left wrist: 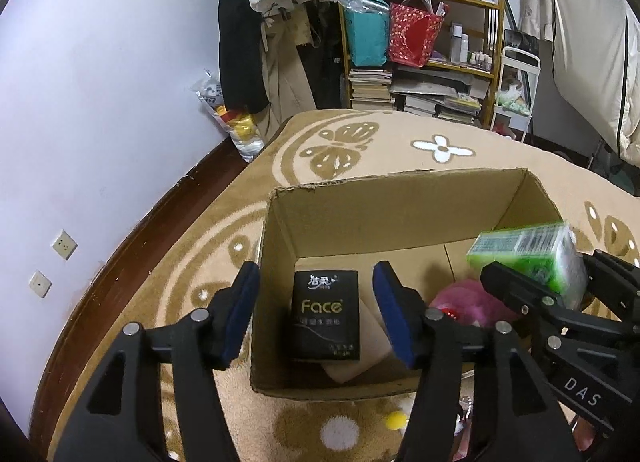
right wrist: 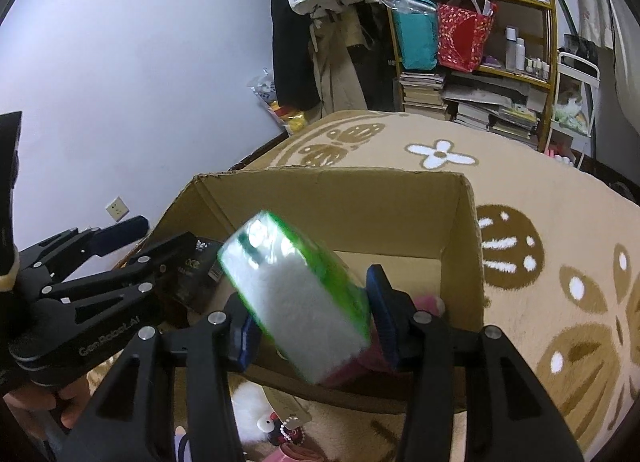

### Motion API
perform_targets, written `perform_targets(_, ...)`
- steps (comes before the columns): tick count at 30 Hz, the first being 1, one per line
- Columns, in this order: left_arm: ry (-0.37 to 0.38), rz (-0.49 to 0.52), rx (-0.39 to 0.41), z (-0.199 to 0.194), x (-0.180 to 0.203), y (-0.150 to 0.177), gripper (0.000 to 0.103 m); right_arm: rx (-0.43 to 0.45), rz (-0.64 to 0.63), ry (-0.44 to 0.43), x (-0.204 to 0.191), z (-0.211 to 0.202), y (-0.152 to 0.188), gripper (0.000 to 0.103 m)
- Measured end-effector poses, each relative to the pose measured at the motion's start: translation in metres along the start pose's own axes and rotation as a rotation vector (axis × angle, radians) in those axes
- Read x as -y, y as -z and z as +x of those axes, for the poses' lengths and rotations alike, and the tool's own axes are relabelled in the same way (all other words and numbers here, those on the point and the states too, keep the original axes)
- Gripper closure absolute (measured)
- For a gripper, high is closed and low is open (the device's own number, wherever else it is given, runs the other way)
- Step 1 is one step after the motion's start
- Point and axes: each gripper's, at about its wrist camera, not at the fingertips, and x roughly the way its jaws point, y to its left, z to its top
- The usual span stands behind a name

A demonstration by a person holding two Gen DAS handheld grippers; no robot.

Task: Organize soft objects
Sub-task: 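Open the right tool to drop the green tissue pack into the box, then withdraw both tools from the box toward the remaining toys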

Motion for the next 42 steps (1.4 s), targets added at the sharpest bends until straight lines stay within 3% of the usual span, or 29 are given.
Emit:
perform_targets(4,-0.007,-0.007,-0.004,-0.001,-0.001,0.000,0.024,0.020,0.016,0.008,0.001,-0.005,-0.002,0.028)
perform_targets(8,-0.047,-0.017,-0.004,-0.003,-0.004,0.000,0.004,0.036,0.041,0.023,0.005,-0.012,-0.005,0.013)
perform_targets(14,-0.066,-0.042,0.013,-0.009,-0.013,0.000,0.000,0.058,0.072,0.030,0.012,-0.023,-0.009,0.003)
perform_targets(30,-0.094,-0.067,-0.014,-0.041,-0.030,0.019,0.000,0.053,0.095,0.061,0.013,-0.057,0.001,0.000)
perform_targets(42,-0.068,-0.026,-0.074,-0.068,-0.022,0.045,0.000,-0.091,0.168,0.029,0.017,-0.076,0.028,0.001)
